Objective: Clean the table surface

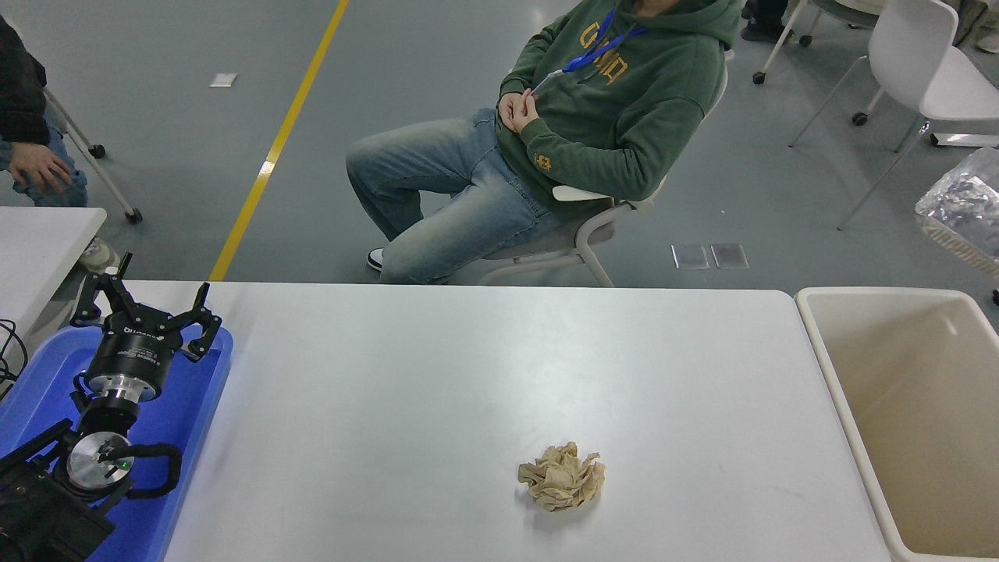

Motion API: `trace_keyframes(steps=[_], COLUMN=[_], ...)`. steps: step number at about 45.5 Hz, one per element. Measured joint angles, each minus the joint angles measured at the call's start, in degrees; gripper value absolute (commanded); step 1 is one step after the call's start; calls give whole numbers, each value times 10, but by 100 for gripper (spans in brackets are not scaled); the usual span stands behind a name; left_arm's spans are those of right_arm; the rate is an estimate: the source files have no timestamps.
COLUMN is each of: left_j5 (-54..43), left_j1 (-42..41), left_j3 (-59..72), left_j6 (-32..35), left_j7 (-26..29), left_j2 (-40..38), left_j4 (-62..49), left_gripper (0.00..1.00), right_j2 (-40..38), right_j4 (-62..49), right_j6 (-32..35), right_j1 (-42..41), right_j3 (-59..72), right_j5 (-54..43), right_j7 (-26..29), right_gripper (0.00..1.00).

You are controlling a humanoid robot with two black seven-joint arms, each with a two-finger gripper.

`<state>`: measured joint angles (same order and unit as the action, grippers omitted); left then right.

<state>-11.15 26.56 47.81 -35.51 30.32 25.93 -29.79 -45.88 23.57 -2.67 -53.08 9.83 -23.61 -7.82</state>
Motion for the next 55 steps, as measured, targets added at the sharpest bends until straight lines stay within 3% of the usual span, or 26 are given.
trace_keyframes(steps=[21,51,55], left_j5=[0,0,0], left_j1=[0,0,0], left_j3=[0,0,0], left_j6=[0,0,0], left_j7=[0,0,0], left_j2=[0,0,0], left_j4=[0,0,0], left_gripper=[100,100,100], right_j2=[58,78,78], right_j4=[-13,-14,-14], right_j6=[-61,-75,-75], right_j1=[29,43,44], right_j3=[1,1,1], right_j5=[54,68,68], right_j7=[23,28,28], right_gripper=[0,0,8])
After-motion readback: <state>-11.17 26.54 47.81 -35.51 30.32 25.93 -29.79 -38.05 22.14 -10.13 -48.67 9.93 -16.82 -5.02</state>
